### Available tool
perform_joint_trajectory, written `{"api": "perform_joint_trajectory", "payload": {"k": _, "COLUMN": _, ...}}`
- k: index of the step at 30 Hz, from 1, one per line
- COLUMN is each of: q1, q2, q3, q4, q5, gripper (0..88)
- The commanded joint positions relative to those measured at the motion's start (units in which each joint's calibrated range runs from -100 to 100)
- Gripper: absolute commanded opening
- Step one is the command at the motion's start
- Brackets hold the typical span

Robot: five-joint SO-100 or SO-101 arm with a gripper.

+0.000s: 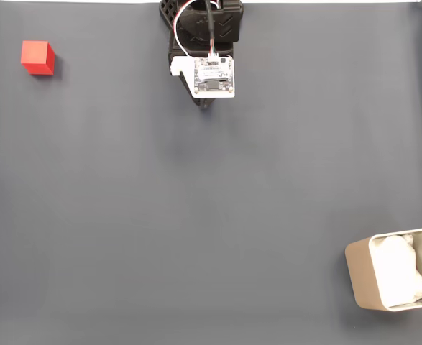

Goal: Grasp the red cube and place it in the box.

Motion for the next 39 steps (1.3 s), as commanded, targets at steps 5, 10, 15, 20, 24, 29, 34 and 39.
{"api": "perform_joint_trajectory", "payload": {"k": 5, "q1": -0.20, "q2": 0.09, "q3": 0.54, "q4": 1.12, "q5": -0.24, "gripper": 0.1}}
{"api": "perform_joint_trajectory", "payload": {"k": 10, "q1": -0.77, "q2": 0.09, "q3": 0.54, "q4": -0.85, "q5": -1.22, "gripper": 0.0}}
{"api": "perform_joint_trajectory", "payload": {"k": 15, "q1": -0.77, "q2": 0.09, "q3": 0.54, "q4": -5.52, "q5": -0.98, "gripper": 0.0}}
{"api": "perform_joint_trajectory", "payload": {"k": 20, "q1": -1.05, "q2": 0.17, "q3": 0.54, "q4": -12.08, "q5": -0.39, "gripper": 0.0}}
{"api": "perform_joint_trajectory", "payload": {"k": 24, "q1": -1.12, "q2": 0.69, "q3": 0.18, "q4": -16.42, "q5": 0.20, "gripper": 0.0}}
{"api": "perform_joint_trajectory", "payload": {"k": 29, "q1": -1.69, "q2": 3.29, "q3": -2.20, "q4": -20.27, "q5": 0.54, "gripper": 0.0}}
{"api": "perform_joint_trajectory", "payload": {"k": 34, "q1": -2.33, "q2": 7.97, "q3": -7.31, "q4": -23.39, "q5": 0.29, "gripper": 0.0}}
{"api": "perform_joint_trajectory", "payload": {"k": 39, "q1": -2.83, "q2": 14.30, "q3": -14.97, "q4": -25.93, "q5": -0.10, "gripper": 0.0}}
